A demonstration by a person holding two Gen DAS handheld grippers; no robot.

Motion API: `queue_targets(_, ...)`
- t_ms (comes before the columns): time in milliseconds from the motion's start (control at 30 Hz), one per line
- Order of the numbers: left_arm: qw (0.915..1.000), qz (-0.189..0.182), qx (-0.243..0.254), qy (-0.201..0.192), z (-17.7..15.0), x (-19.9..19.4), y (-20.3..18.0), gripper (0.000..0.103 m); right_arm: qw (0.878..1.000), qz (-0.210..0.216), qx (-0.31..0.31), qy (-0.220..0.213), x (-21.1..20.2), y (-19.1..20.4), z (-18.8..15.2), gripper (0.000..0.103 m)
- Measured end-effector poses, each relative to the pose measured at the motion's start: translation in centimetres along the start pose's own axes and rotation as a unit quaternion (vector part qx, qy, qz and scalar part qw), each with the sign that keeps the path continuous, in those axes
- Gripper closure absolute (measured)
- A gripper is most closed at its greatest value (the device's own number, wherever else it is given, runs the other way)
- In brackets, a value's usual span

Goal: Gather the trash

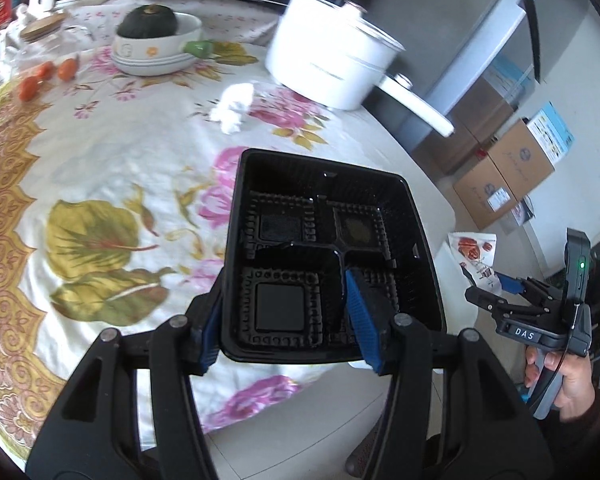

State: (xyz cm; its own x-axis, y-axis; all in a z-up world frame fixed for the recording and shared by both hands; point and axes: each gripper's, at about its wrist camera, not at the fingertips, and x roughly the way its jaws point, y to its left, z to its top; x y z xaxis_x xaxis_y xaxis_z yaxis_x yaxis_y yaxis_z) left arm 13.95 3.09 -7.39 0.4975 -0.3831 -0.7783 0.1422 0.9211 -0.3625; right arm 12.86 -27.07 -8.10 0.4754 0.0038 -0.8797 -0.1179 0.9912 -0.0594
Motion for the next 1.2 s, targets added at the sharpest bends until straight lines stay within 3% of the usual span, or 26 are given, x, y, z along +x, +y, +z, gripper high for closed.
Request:
queue_targets(333, 0.9954, -0.032, 0.081, 0.04, -1.5, 4.7, -8.6, 0.046, 0.998, -0.029, 0.048, 0.012, -1.1, -6.2, -2.8, 0.034)
queue_targets(667, 0.9833, -0.061, 0.157, 0.068, -3.6, 10.1, -16.9, 0.046, 0.996, -0.041, 0.071, 0.031, -1.3, -10.7, -5.5, 0.033)
queue_targets(1067, 0.9725, -0.064, 0.208, 0.082, -5.1, 14.4, -21.4, 0.045, 0.993, -0.053, 0.098, 0.047, -0.9, -14.7, -7.2, 0.033)
queue_targets(1100, 0.972, -0.055, 0.215, 0.077, -5.1, 14.5, -21.6, 0.045, 0.992, -0.054, 0.1, 0.048, -0.8, -14.9, -7.3, 0.033)
queue_targets(1200, 0.9712, -0.033, 0.226, 0.067, -4.8, 14.5, -22.1, 0.019, 0.991, -0.057, 0.106, 0.052, -0.7, -15.5, -7.6, 0.033)
